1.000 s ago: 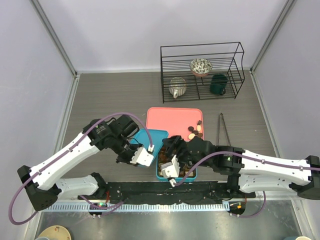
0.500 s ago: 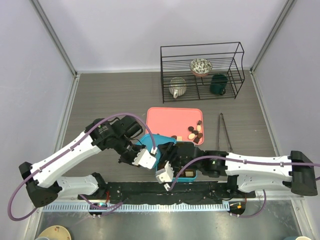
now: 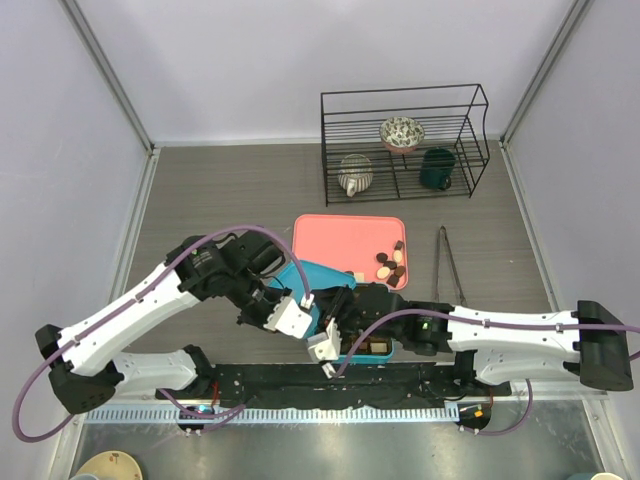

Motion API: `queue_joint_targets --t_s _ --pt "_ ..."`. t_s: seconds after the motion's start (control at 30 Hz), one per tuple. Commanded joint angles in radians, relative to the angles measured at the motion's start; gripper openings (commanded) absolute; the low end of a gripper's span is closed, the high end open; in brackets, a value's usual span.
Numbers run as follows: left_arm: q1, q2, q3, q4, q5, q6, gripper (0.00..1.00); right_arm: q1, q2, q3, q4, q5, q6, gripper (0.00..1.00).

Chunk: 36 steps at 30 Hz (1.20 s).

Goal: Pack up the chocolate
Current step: Pick up the box lid from the center of the board.

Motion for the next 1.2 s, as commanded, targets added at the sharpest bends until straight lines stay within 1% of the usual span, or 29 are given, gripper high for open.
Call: queue_joint_targets --t_s 0.0,0.13,0.23,0.27,0.3,0.33,0.37,0.4,0.43,0.47,0.5,0.53,0.57,0.6,0.63,0.67,0.7,0.73,0.77,0.8,0.83,0.87,0.9,0.93,1.0,1.03,1.1,1.13,1.17 --pt "-0.009 -0.028 0.061 -0.294 -0.007 0.036 0.00 0.002 -0.024 0.054 -0.005 -0.007 0.022 0.17" --pt "-0.010 -0.028 0.076 -0.292 -0.018 0.040 0.00 0.005 -0.034 0.076 -0.017 -0.004 0.057 0.11" --pt "-0.010 -0.029 0.093 -0.294 -0.063 0.057 0.00 0.015 -0.049 0.102 -0.056 0.014 0.090 0.01" --pt "-0.010 -0.028 0.104 -0.291 -0.081 0.066 0.00 0.029 -0.052 0.111 -0.069 0.025 0.122 0.01" --pt "-0.010 -0.028 0.116 -0.291 -0.099 0.069 0.04 0.037 -0.057 0.120 -0.120 0.052 0.142 0.01" --pt "-0.010 -0.028 0.144 -0.260 -0.151 0.060 0.25 0.043 -0.066 0.149 -0.144 0.065 0.169 0.01" --pt "-0.010 -0.029 0.158 -0.233 -0.187 0.010 0.38 0.055 -0.072 0.164 -0.172 0.076 0.223 0.01" --pt "-0.010 -0.038 0.171 -0.196 -0.228 -0.018 0.49 0.062 -0.076 0.181 -0.224 0.085 0.264 0.01" --pt "-0.010 -0.043 0.197 -0.120 -0.322 -0.038 0.59 0.069 -0.081 0.215 -0.249 0.102 0.300 0.01" --pt "-0.010 -0.050 0.208 -0.077 -0.375 -0.059 0.61 0.075 -0.089 0.233 -0.270 0.115 0.338 0.01" --pt "-0.010 -0.066 0.217 -0.038 -0.438 -0.093 0.65 0.089 -0.092 0.255 -0.310 0.131 0.445 0.01" --pt "-0.009 -0.070 0.228 0.047 -0.542 -0.111 0.69 0.095 -0.095 0.305 -0.335 0.161 0.496 0.01" --pt "-0.007 -0.075 0.236 0.086 -0.596 -0.128 0.72 0.097 -0.083 0.336 -0.365 0.172 0.559 0.01" --pt "-0.004 -0.078 0.242 0.121 -0.657 -0.163 0.76 0.098 -0.074 0.371 -0.437 0.186 0.684 0.01" --pt "0.005 -0.083 0.247 0.190 -0.699 -0.183 0.87 0.098 -0.058 0.454 -0.486 0.204 0.750 0.01" --pt "0.017 -0.087 0.245 0.224 -0.772 -0.205 0.91 0.100 -0.044 0.499 -0.538 0.221 0.815 0.01" --pt "0.030 -0.092 0.245 0.249 -0.790 -0.222 0.95 0.098 -0.008 0.542 -0.636 0.243 0.955 0.01" --pt "0.062 -0.104 0.239 0.283 -0.799 -0.257 1.00 0.098 0.011 0.622 -0.687 0.255 1.022 0.01" --pt "0.082 -0.107 0.231 0.298 -0.814 -0.285 1.00 0.098 0.028 0.658 -0.739 0.269 1.077 0.01" --pt "0.099 -0.113 0.227 0.306 -0.816 -0.306 1.00 0.098 0.057 0.687 -0.833 0.277 1.137 0.01" --pt "0.144 -0.119 0.221 0.309 -0.808 -0.341 1.00 0.097 0.063 0.715 -0.870 0.289 1.241 0.01" --pt "0.172 -0.120 0.222 0.301 -0.793 -0.358 1.00 0.095 0.063 0.715 -0.898 0.295 1.287 0.01" --pt "0.204 -0.120 0.225 0.295 -0.737 -0.375 1.00 0.095 0.060 0.711 -0.940 0.295 1.326 0.01" --pt "0.280 -0.117 0.231 0.292 -0.710 -0.421 1.00 0.091 0.037 0.696 -0.958 0.291 1.416 0.01" --pt "0.368 -0.097 0.250 0.294 -0.626 -0.463 1.00 0.075 0.017 0.682 -1.000 0.268 1.496 0.01" --pt "0.457 -0.084 0.257 0.291 -0.597 -0.478 1.00 0.066 -0.001 0.669 -1.016 0.260 1.548 0.01" --pt "0.539 -0.054 0.271 0.284 -0.522 -0.510 1.00 0.039 -0.026 0.642 -1.042 0.206 1.665 0.01" --pt "0.606 -0.048 0.276 0.283 -0.458 -0.516 1.00 0.028 -0.049 0.608 -1.045 0.188 1.703 0.01" --pt "0.635 -0.043 0.277 0.280 -0.431 -0.532 1.00 0.008 -0.063 0.585 -1.047 0.162 1.772 0.01"
